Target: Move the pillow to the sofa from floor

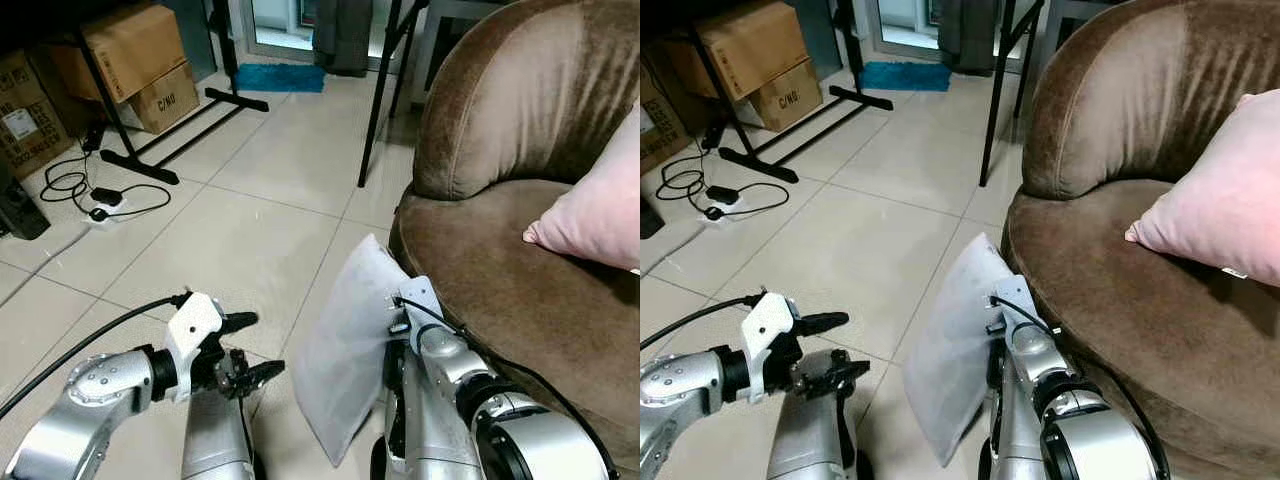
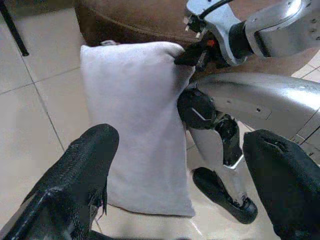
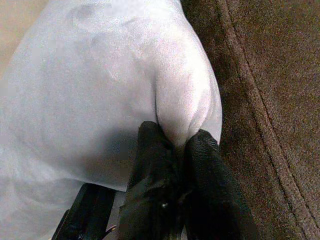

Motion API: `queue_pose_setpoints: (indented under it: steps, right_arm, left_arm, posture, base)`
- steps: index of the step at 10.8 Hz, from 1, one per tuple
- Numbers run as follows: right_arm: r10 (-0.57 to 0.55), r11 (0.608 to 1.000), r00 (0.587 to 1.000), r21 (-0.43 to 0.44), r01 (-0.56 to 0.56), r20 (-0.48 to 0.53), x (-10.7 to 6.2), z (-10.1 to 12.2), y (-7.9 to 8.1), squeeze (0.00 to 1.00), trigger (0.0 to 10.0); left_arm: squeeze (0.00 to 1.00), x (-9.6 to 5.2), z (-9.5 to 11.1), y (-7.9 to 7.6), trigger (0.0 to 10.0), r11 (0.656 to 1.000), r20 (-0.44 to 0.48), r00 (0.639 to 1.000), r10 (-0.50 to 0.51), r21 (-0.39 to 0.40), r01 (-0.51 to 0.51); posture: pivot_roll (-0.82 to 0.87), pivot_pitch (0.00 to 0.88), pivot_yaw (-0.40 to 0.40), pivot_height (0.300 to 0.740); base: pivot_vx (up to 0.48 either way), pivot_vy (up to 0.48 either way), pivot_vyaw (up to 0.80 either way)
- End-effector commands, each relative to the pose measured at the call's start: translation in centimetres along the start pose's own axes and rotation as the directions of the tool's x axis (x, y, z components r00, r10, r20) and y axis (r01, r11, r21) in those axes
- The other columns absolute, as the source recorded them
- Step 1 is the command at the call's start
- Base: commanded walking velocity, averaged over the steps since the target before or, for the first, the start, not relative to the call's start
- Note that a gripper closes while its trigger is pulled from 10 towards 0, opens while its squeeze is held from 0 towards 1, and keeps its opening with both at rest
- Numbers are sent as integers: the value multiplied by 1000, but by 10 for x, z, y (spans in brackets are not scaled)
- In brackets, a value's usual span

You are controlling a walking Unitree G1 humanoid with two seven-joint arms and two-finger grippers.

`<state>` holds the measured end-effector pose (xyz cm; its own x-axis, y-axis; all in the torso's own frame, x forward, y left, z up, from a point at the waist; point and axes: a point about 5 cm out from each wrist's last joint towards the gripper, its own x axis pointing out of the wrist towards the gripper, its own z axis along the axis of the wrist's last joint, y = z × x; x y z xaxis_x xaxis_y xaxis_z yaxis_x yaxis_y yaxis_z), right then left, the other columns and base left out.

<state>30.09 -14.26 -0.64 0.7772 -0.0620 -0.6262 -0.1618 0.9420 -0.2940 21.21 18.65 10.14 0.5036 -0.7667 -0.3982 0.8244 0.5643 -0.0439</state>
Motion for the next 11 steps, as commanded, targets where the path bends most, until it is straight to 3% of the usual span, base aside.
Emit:
queue_pose_setpoints:
  steps: [1, 4, 5, 6, 7, 8, 9, 10, 11]
  right_arm:
    - [1, 1000, 1000, -9, -1, 1, 1, 4, -3, 0, 0]
    - [-1, 1000, 1000, 1, 1, 3, 1, 7, -5, 0, 0]
    - [18, 999, 1000, 39, -19, 25, 2, 12, -3, 0, 0]
    - [129, 978, 985, 147, -145, 113, 0, 28, 9, 0, 0]
    - [287, 916, 924, 208, -342, 253, -4, 52, 26, 0, 0]
    - [310, 899, 904, 217, -380, 295, -6, 59, 27, 0, 0]
    - [322, 872, 841, 209, -442, 435, -12, 80, 20, 0, 0]
    - [189, 885, 808, 259, -386, 557, -20, 94, -4, 0, 0]
    - [113, 868, 738, 296, -400, 665, -39, 101, -19, 0, 4196]
  left_arm:
    - [0, 0, 2, -1, 10000, 1000, -5, 1000, -13, 10, 13]
    - [0, 2, 4, 0, 10000, 1000, -1, 1000, -5, 2, 5]
    - [0, 1, 3, 3, 10000, 1000, 6, 1000, 25, 8, -25]
    - [0, -3, 2, 5, 10000, 998, 7, 998, 64, 4, -64]
    - [0, -8, 6, 3, 10000, 996, 26, 996, 85, 5, -85]
    - [0, -9, 6, 3, 10000, 995, 34, 995, 97, 9, -98]
    - [0, -9, 8, 9, 10000, 983, 61, 982, 177, 38, -179]
    - [0, -7, 8, 21, 10000, 944, 88, 946, 311, 86, -318]
    - [0, -2, 15, 29, 10000, 909, 130, 913, 386, 114, -400]
  posture:
    - [56, 0, 30, 445]
    - [55, 0, 23, 445]
    - [51, 0, 19, 445]
    - [50, 0, 15, 445]
    - [51, 0, 0, 445]
    - [51, 0, -4, 445]
    - [42, 0, -15, 445]
    - [21, 0, -15, 445]
    - [-4, 0, -4, 445]
  base:
    - [0, 0, 0]
    - [0, 0, 0]
    - [0, 0, 0]
    - [0, 0, 0]
    - [0, 0, 0]
    - [0, 0, 0]
    - [0, 0, 0]
    - [0, 0, 0]
    - [0, 0, 0]
